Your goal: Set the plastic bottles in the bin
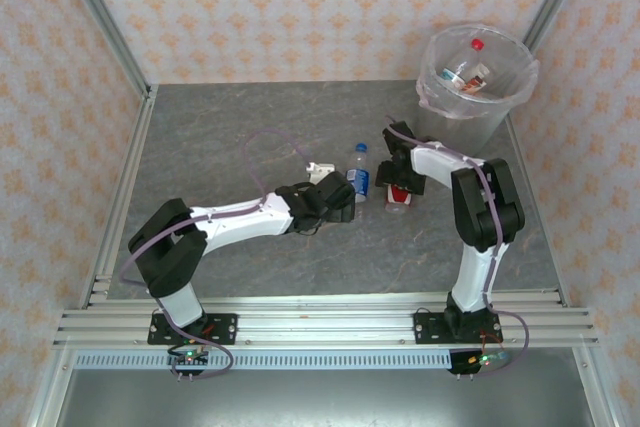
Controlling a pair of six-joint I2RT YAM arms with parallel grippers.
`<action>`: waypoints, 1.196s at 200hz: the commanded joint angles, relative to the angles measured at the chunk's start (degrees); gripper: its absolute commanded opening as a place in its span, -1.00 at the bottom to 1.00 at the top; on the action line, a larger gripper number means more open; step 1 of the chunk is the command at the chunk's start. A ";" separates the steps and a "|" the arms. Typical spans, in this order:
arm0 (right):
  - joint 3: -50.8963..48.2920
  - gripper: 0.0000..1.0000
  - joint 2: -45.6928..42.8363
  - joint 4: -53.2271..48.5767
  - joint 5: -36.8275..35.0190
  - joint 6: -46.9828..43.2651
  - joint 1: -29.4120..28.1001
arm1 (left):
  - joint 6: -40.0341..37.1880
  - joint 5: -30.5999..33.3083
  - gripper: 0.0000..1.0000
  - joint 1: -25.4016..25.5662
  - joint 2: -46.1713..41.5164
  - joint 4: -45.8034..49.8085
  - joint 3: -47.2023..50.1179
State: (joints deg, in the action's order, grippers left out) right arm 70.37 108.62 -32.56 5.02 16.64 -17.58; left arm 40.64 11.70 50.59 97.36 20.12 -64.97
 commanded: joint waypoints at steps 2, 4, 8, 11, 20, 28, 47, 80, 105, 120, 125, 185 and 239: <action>-2.13 0.43 -2.84 0.82 -1.98 -0.79 -0.04 | 1.22 5.40 1.00 -0.16 -3.13 0.82 0.81; -2.27 0.42 -3.07 0.87 -2.08 -0.81 -0.07 | 1.20 5.60 1.00 -0.21 -3.25 0.85 0.74; -2.56 0.40 -3.62 1.06 -2.07 -0.92 -0.08 | 1.19 6.02 1.00 -0.18 -3.36 0.88 0.78; -2.79 0.38 -3.98 1.26 -2.10 -1.09 -0.08 | 1.21 6.30 1.00 -0.22 -3.54 0.96 0.88; -3.64 0.34 -5.22 1.89 -2.11 -1.33 -0.08 | 1.28 7.35 1.00 -0.23 -3.90 1.35 0.84; -4.20 0.31 -6.34 2.34 -2.28 -1.49 -0.08 | 1.52 8.02 1.00 -0.30 -4.10 1.74 0.80; -5.10 0.29 -8.43 3.10 -2.16 -2.30 -0.08 | 2.28 8.08 1.00 -0.92 -4.37 1.91 0.52; -5.93 0.10 -11.67 4.04 -1.49 -3.41 -0.08 | 2.69 8.44 1.00 -1.84 -4.64 1.80 -0.02; -6.39 0.07 -14.37 4.77 0.08 -3.76 -0.04 | 3.11 9.64 1.00 -2.88 -5.22 1.94 -0.10; -6.68 0.06 -16.64 5.37 1.56 -4.01 -0.06 | 3.45 10.30 1.00 -3.71 -5.83 1.73 0.23; -6.78 0.05 -17.53 5.72 2.13 -4.08 -0.08 | 3.60 10.68 1.00 -3.88 -6.14 1.64 0.36; -7.35 0.02 -27.63 11.76 5.97 -4.43 -0.06 | 5.35 13.17 1.00 -6.20 -8.45 -1.11 2.18; 0.05 0.02 -31.91 14.00 1.70 -7.65 0.01 | 5.35 11.89 1.00 -6.29 -9.82 -5.40 3.33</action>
State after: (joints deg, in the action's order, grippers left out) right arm 64.69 78.24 -20.99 10.20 11.73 -17.61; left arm 45.04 21.69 44.49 89.32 17.02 -62.06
